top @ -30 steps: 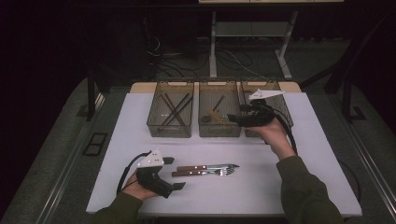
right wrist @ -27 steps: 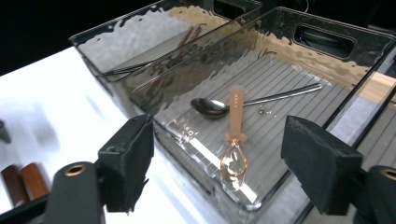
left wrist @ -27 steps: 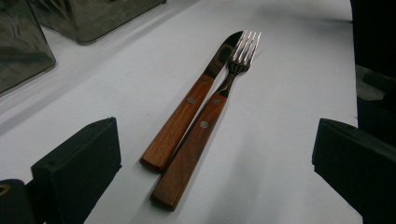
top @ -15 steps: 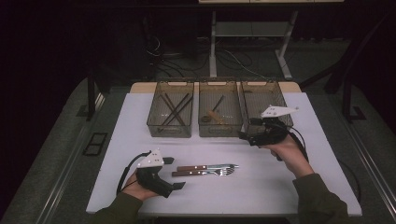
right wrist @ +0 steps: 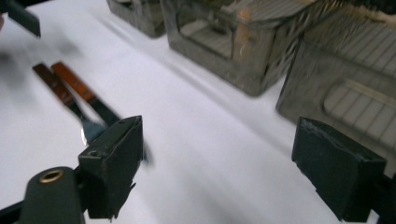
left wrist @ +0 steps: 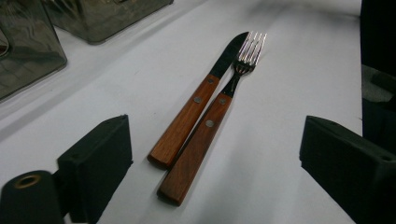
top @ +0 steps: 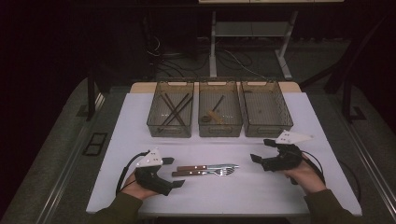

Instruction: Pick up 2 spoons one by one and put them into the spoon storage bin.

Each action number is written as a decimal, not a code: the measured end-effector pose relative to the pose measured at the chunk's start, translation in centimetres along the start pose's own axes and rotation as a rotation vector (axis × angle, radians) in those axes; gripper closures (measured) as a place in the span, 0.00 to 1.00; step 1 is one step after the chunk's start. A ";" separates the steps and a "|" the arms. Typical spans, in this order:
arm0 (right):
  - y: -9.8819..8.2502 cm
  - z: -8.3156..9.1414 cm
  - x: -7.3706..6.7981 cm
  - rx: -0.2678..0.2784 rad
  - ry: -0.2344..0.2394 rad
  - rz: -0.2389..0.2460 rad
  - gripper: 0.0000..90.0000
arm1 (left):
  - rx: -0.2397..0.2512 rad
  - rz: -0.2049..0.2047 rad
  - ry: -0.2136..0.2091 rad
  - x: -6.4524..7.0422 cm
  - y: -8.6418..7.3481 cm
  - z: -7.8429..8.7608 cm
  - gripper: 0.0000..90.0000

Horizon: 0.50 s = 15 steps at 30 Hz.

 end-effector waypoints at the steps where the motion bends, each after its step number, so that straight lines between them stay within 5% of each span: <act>1: -0.3 0.3 -0.1 -0.001 0.000 -0.002 0.19 | 0.001 -0.001 0.000 0.0 0.0 0.0 0.15; 7: -1.9 1.5 -0.8 -0.025 -0.001 0.004 0.19 | 0.008 -0.017 0.001 0.0 0.3 0.3 0.27; 15: -3.2 3.2 -1.3 -0.034 -0.009 0.001 0.19 | -0.001 -0.032 -0.012 -0.5 0.8 -0.1 0.61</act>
Point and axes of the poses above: each handheld gripper's, and its own axes: z roughly backward along the jaws, y roughly out of its top, x roughly to its right, the point moved 1 cm from there along -z, roughly forward along the jaws, and after that the axes turned 11 degrees about x, right-handed, at the moved point
